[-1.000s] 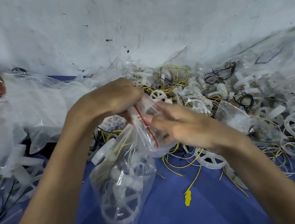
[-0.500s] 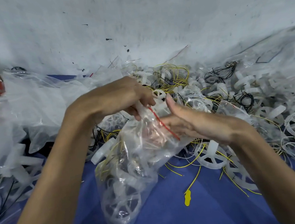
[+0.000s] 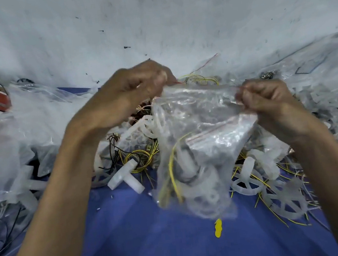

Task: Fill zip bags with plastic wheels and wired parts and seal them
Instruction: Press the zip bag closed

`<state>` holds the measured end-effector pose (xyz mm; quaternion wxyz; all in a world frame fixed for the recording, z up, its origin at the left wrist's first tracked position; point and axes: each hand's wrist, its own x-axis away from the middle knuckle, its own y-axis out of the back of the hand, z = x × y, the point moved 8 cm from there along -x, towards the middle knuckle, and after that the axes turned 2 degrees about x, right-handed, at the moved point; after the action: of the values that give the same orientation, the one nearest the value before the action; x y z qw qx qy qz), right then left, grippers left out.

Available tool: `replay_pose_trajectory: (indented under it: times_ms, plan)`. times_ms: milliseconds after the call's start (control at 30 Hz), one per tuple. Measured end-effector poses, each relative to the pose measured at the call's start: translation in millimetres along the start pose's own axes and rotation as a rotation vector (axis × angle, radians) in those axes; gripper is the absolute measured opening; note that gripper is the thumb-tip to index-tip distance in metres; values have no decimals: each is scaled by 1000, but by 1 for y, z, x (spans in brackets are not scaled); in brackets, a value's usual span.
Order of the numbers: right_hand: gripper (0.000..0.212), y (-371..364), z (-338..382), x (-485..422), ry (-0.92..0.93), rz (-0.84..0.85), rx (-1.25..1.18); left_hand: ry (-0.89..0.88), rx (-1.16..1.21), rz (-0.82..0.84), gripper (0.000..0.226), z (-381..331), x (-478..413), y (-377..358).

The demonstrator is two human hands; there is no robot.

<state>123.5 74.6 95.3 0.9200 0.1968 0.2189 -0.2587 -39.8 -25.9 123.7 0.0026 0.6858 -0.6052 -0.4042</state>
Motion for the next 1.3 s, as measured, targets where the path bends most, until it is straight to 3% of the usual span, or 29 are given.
replay_pose_trajectory:
  times_ms: [67, 167, 233, 333, 433, 500, 567, 633, 700, 833, 933, 1033, 1133, 1200, 1300]
  plan:
    - [21, 10, -17, -2, -115, -53, 43, -28, 14, -6, 24, 3, -3, -7]
    - [34, 18, -64, 8, -428, 88, 470, 257, -175, 112, 25, 52, -4, -35]
    - [23, 19, -77, 14, -524, 130, 474, 431, -296, 258, 28, 84, 6, -43]
    - [6, 27, -52, 10, -360, 74, 408, 390, -220, 248, 25, 75, 5, -31]
    - [8, 36, 1, 4, -10, -94, 119, 34, -91, -51, 20, 15, -6, -1]
    - [11, 32, 20, 4, 106, -112, -78, -54, 18, -133, 14, -4, -5, 7]
    - [6, 26, 15, 1, 76, -124, -29, 51, -21, -63, 16, 7, -6, 0]
    - [4, 22, 2, 1, -12, -121, 185, 182, -96, 45, 23, 27, -1, -12]
    - [6, 20, -6, 1, -38, -103, 261, 220, -99, 7, 25, 35, 1, -7]
    - [15, 34, 2, -1, 68, -213, 53, 111, -23, -211, 8, 28, -3, 17]
    - [20, 34, -6, -3, 19, -251, 161, 203, -86, -173, 16, 44, -3, 8]
    - [20, 43, -11, -3, -2, -352, 187, 179, -114, -250, 23, 45, -3, 16]
    - [14, 51, -25, -2, -140, -352, 205, 258, -116, -246, 25, 54, 0, 20]
    - [8, 54, -38, 0, -230, -339, 215, 360, -143, -175, 20, 65, 2, 14]
    - [6, 57, -45, 1, -279, -327, 241, 373, -186, -158, 1, 67, 1, 12]
